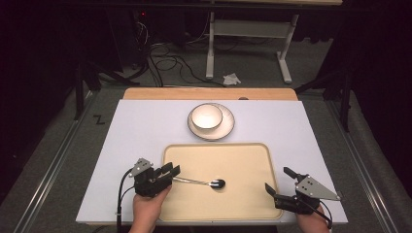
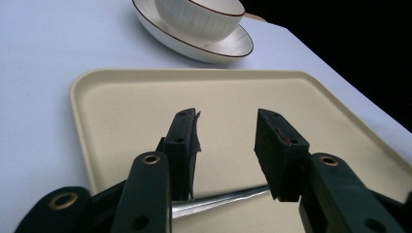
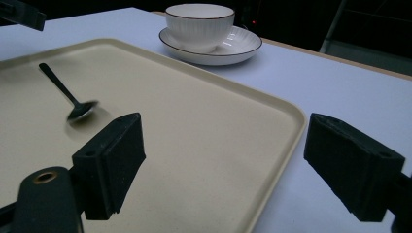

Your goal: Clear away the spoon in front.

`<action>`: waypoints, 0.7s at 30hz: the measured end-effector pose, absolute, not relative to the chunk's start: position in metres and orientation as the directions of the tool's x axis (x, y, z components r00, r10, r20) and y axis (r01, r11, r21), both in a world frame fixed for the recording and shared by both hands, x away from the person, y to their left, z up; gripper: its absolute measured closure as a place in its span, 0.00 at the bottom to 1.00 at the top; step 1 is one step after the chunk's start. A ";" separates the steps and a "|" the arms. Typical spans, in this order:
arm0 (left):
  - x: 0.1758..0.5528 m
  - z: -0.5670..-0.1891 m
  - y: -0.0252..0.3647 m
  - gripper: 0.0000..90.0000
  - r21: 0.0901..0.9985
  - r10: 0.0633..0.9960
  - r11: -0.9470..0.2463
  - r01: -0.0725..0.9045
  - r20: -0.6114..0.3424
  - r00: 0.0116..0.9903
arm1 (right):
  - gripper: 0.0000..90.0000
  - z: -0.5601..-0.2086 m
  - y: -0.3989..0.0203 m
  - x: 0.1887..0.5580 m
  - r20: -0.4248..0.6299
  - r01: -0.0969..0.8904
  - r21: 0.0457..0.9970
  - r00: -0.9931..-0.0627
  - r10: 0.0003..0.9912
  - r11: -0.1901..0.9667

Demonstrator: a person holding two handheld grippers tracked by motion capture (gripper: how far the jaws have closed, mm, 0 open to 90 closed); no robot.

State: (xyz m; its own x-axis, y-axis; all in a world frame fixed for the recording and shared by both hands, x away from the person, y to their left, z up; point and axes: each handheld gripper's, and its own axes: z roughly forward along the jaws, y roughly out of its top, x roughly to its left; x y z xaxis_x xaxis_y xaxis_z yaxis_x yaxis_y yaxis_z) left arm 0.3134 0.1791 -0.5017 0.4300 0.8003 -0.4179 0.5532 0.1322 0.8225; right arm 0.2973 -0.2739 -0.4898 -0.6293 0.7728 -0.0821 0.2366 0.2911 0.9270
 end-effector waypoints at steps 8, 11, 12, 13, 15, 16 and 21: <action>0.313 -0.501 0.177 0.65 0.834 0.817 0.086 0.545 -0.372 0.441 | 0.17 -0.489 -0.274 0.297 -0.082 0.236 0.928 -0.627 0.775 0.289; 0.313 -0.501 0.176 0.77 0.830 0.834 0.006 0.557 -0.312 0.456 | 0.17 -0.489 -0.274 0.297 -0.083 0.232 0.929 -0.628 0.773 0.288; 0.313 -0.501 0.177 0.83 0.827 0.833 -0.007 0.562 -0.306 0.461 | 0.17 -0.489 -0.275 0.297 -0.084 0.231 0.929 -0.628 0.774 0.289; 0.313 -0.501 0.177 0.88 0.817 0.830 -0.033 0.576 -0.299 0.471 | 0.17 -0.489 -0.275 0.297 -0.083 0.231 0.930 -0.628 0.774 0.287; 0.313 -0.502 0.176 0.94 0.809 0.832 -0.064 0.585 -0.281 0.479 | 0.17 -0.489 -0.275 0.297 -0.084 0.229 0.930 -0.629 0.773 0.287; 0.312 -0.503 0.172 1.00 0.789 0.847 -0.137 0.598 -0.220 0.484 | 0.17 -0.489 -0.275 0.297 -0.084 0.229 0.930 -0.629 0.773 0.288; 0.315 -0.512 0.159 1.00 0.728 0.851 -0.249 0.638 -0.150 0.503 | 0.17 -0.489 -0.275 0.296 -0.084 0.226 0.931 -0.630 0.772 0.286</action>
